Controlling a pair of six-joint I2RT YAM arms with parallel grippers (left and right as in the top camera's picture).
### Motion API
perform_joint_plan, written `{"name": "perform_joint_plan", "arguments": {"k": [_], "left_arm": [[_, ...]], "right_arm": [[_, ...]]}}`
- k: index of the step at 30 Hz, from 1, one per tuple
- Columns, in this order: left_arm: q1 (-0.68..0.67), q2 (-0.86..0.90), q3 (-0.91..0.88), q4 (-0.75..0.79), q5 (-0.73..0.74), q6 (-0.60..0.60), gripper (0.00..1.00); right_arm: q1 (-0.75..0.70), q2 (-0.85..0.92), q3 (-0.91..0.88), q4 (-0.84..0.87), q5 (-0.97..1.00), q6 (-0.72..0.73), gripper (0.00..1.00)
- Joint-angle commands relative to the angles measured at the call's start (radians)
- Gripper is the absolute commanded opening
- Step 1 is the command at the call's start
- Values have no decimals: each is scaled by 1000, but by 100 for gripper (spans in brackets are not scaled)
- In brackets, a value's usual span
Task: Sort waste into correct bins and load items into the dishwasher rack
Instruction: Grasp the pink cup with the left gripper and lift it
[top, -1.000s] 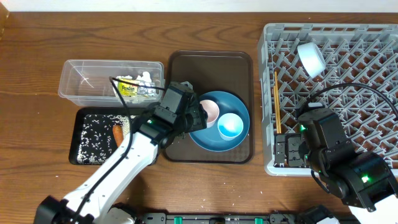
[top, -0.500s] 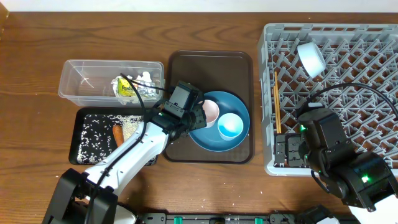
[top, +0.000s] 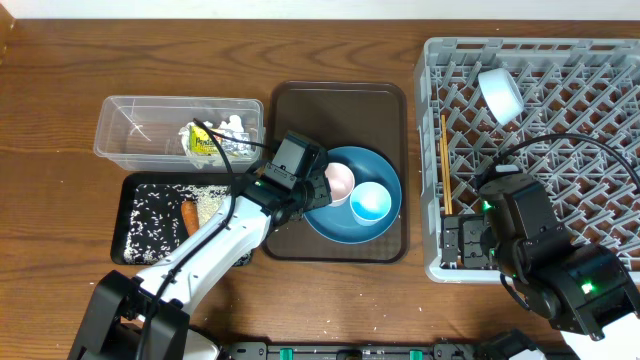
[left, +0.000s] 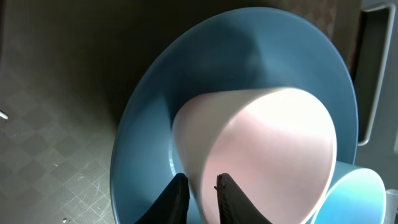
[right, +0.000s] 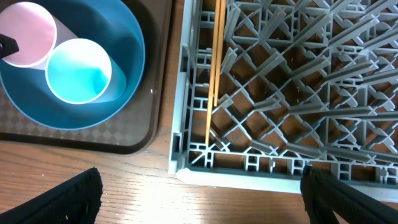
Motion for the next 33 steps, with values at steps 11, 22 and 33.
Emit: {"name": "perform_joint_plan", "arguments": {"k": [11,22,33], "left_arm": [[-2,-19,-2,19,-15,7,6],[51,-226,2,13,-14,23,6],[149,-521,2,-130,211,55,6]], "right_arm": [[-5,-3,-1,0,14,-15,99],[-5,-3,-1,0,14,-15,99],[-5,-3,-1,0,14,-15,99]]}}
